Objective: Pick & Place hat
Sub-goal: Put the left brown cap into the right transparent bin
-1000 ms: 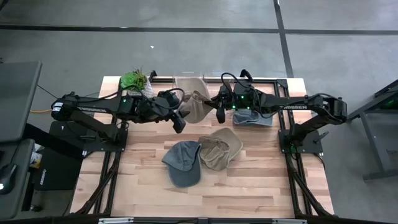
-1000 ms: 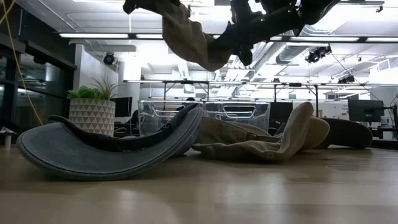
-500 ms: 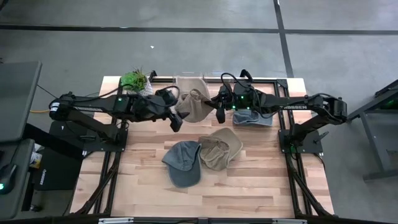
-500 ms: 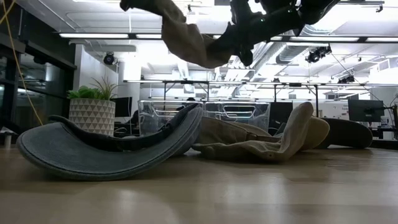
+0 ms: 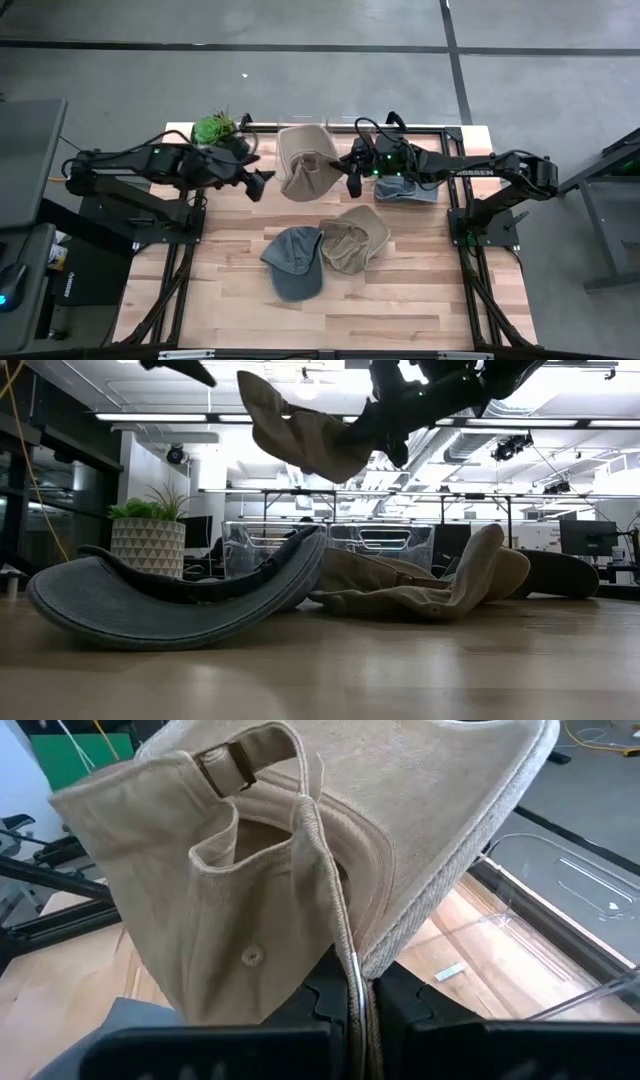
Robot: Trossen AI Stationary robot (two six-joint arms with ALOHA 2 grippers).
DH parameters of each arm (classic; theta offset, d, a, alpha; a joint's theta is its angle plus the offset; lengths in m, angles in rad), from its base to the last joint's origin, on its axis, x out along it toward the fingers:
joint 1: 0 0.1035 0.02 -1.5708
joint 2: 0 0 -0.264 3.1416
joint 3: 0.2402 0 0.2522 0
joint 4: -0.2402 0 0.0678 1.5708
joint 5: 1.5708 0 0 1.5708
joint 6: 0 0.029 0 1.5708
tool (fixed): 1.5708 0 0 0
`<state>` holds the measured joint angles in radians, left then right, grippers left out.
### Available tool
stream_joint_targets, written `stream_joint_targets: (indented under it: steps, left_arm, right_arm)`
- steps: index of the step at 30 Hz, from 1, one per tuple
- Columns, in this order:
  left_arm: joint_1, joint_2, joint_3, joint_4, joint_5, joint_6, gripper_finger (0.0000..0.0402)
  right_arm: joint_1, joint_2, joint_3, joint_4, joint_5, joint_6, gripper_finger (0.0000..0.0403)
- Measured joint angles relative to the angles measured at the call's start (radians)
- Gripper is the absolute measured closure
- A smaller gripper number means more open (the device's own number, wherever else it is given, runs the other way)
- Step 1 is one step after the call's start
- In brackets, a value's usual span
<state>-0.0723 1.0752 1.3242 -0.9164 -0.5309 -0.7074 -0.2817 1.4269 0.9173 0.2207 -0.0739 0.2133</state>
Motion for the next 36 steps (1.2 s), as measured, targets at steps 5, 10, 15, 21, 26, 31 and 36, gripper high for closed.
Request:
stream_joint_targets:
  steps: [5,10,15,21,26,31,36]
  left_arm:
    - [0.000,-0.060,0.000,-0.099,-0.059,-0.167,0.0094]
    - [0.000,-0.086,-0.001,-0.137,-0.062,-0.269,0.0094]
    - [0.000,-0.086,-0.002,-0.165,-0.062,-0.286,0.0094]
    - [0.000,-0.082,-0.034,-0.193,-0.065,-0.293,0.0094]
    - [0.000,-0.094,-0.052,-0.244,-0.066,-0.330,0.0094]
    - [0.000,-0.123,-0.051,-0.325,-0.073,-0.381,0.0094]
    - [0.000,-0.170,-0.052,-0.392,-0.088,-0.424,0.0094]
  right_arm:
    - [0.000,-0.006,0.000,-0.005,0.073,0.016,0.0395]
    - [0.000,-0.016,0.054,-0.120,0.222,-0.021,0.0395]
    - [0.000,-0.017,0.183,-0.324,0.370,-0.064,0.0395]
    - [-0.023,-0.017,0.335,-0.571,0.446,-0.057,0.0395]
    - [-0.065,-0.017,0.429,-0.753,0.457,-0.042,0.0395]
    - [-0.130,-0.036,0.450,-0.870,0.400,-0.009,0.0395]
    - [-0.196,-0.105,0.381,-0.902,0.324,0.029,0.0395]
